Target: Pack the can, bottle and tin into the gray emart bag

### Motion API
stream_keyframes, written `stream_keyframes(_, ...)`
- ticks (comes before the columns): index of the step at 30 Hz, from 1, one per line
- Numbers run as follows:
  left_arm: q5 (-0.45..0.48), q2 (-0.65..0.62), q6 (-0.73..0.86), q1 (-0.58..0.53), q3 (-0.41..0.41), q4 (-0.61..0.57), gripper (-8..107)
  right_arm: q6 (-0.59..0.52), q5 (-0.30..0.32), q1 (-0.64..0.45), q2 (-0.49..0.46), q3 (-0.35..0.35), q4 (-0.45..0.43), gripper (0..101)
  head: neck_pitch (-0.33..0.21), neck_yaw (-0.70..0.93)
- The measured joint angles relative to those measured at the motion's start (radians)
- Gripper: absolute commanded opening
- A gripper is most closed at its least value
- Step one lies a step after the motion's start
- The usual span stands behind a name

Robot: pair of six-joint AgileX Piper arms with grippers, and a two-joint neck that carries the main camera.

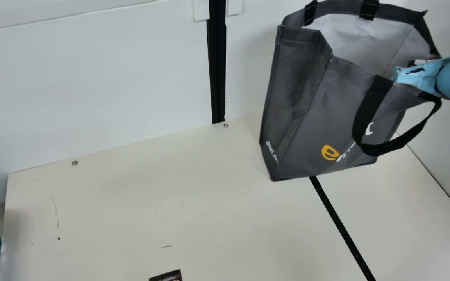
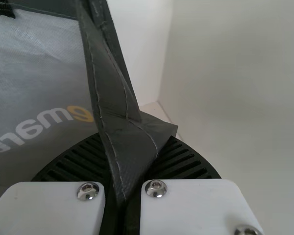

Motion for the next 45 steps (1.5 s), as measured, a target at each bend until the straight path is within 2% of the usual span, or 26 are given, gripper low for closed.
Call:
stream_keyframes(12, 0.000, 0.000, 0.000, 0.000, 0.000, 0.000, 90, -0.033, 0.026, -0.124, 0.088, -0.092, 0.040, 0, 0.000, 0.000)
stream_keyframes(23, 0.000, 0.000, 0.000, 0.000, 0.000, 0.000, 90, -0.066, 0.038, -0.181, 0.131, -0.137, 0.094, 37, 0.000, 0.002)
stream_keyframes(39, 0.000, 0.000, 0.000, 0.000, 0.000, 0.000, 90, -0.090, 0.056, -0.175, 0.139, -0.232, 0.144, 90, 0.000, 0.000)
stream_keyframes(45, 0.000, 0.000, 0.000, 0.000, 0.000, 0.000, 90, -0.090, 0.072, -0.166, 0.129, -0.274, 0.164, 91, 0.000, 0.000)
